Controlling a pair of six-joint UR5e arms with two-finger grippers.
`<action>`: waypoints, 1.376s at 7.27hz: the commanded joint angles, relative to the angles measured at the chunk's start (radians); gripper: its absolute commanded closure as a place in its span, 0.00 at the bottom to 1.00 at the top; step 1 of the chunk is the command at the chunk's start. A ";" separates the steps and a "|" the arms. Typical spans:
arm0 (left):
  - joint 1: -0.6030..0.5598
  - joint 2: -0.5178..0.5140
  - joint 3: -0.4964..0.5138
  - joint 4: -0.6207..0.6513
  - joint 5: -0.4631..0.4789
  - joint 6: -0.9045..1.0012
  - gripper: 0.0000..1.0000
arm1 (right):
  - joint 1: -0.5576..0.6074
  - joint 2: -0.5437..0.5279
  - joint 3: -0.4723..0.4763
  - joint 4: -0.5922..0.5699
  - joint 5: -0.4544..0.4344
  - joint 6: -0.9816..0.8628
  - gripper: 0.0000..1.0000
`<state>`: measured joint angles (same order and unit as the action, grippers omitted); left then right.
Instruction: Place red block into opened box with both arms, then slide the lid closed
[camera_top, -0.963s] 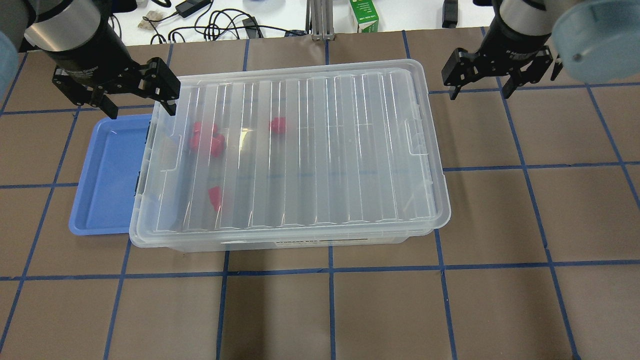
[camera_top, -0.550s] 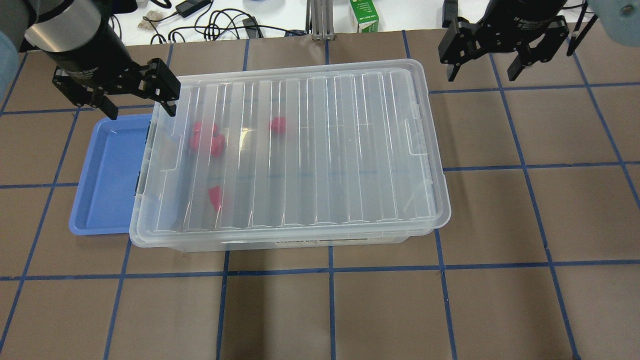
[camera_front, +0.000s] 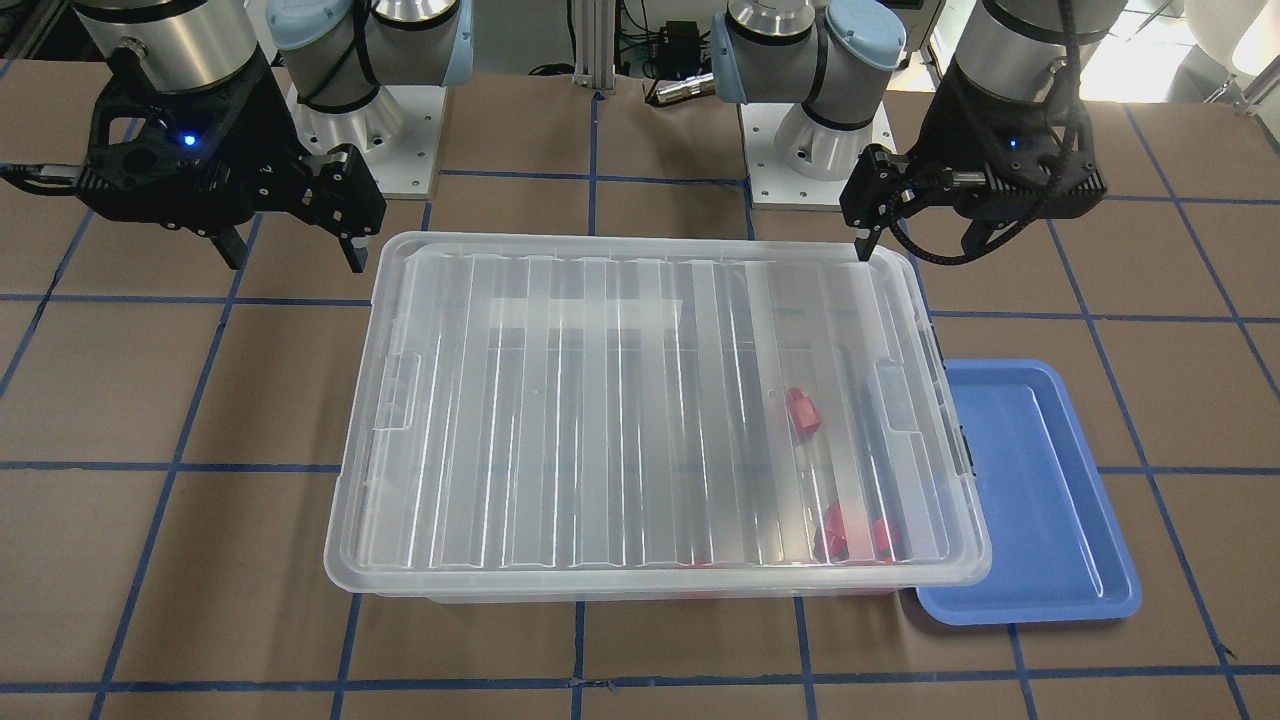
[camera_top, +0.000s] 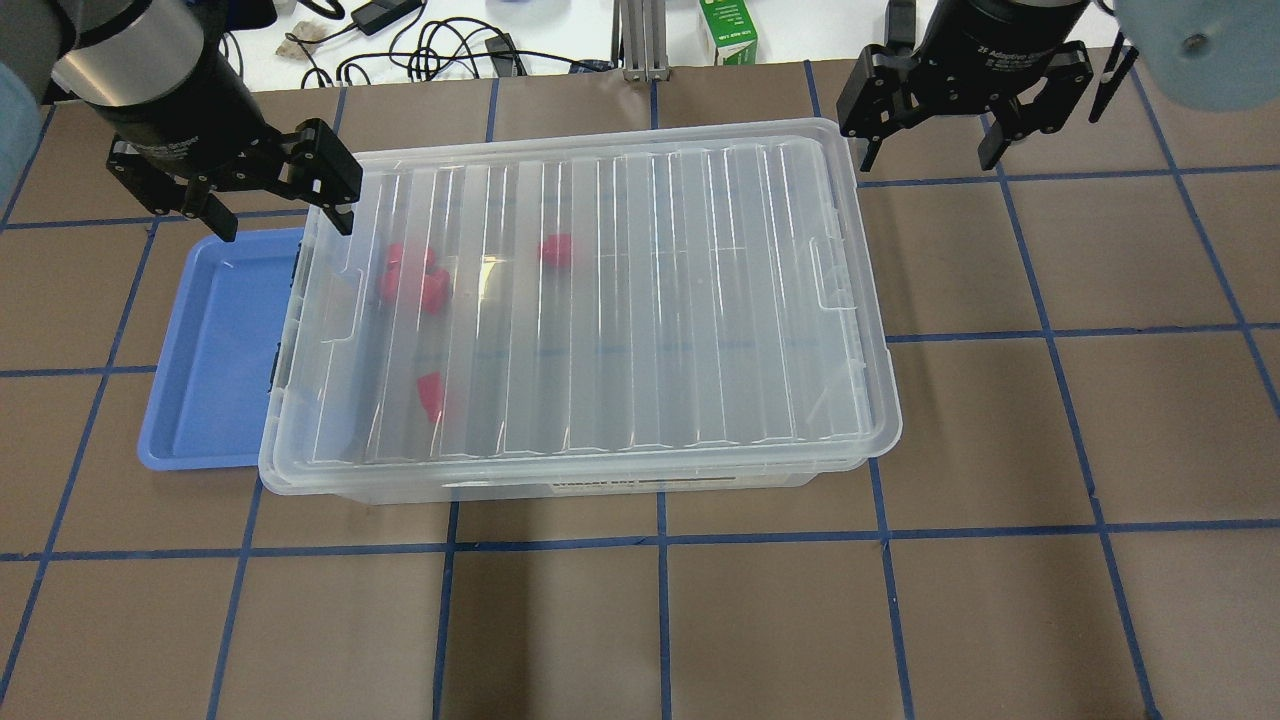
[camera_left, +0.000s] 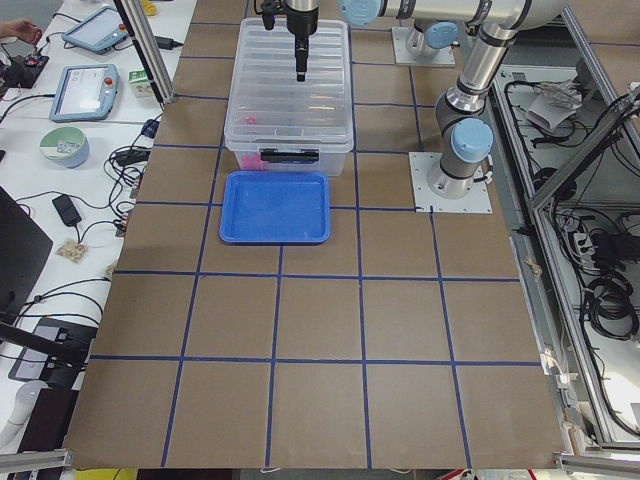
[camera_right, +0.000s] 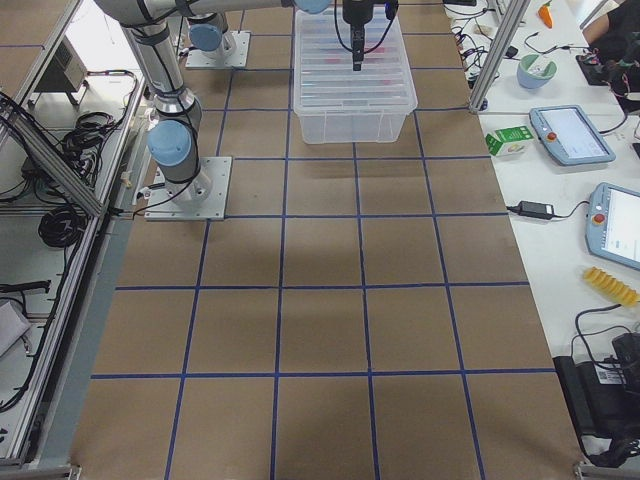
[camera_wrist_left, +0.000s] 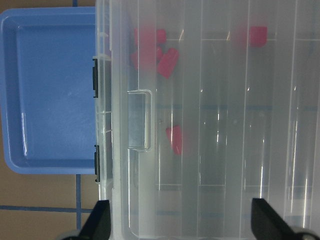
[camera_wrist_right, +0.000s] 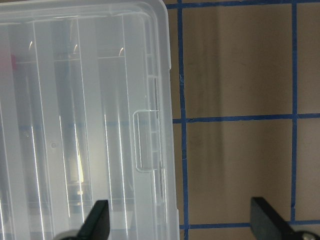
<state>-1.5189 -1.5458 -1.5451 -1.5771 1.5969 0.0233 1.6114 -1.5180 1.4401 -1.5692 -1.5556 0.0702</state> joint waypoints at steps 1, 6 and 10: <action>-0.001 -0.008 0.006 0.003 0.000 0.006 0.00 | 0.001 -0.001 0.000 0.000 -0.001 0.000 0.00; -0.001 -0.008 0.000 0.003 -0.002 0.009 0.00 | 0.001 0.001 0.002 -0.002 -0.003 -0.015 0.00; -0.001 -0.008 0.002 0.005 -0.002 0.010 0.00 | -0.001 0.001 0.000 0.000 -0.003 -0.018 0.00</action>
<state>-1.5192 -1.5542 -1.5444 -1.5735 1.5953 0.0336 1.6114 -1.5165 1.4414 -1.5697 -1.5586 0.0525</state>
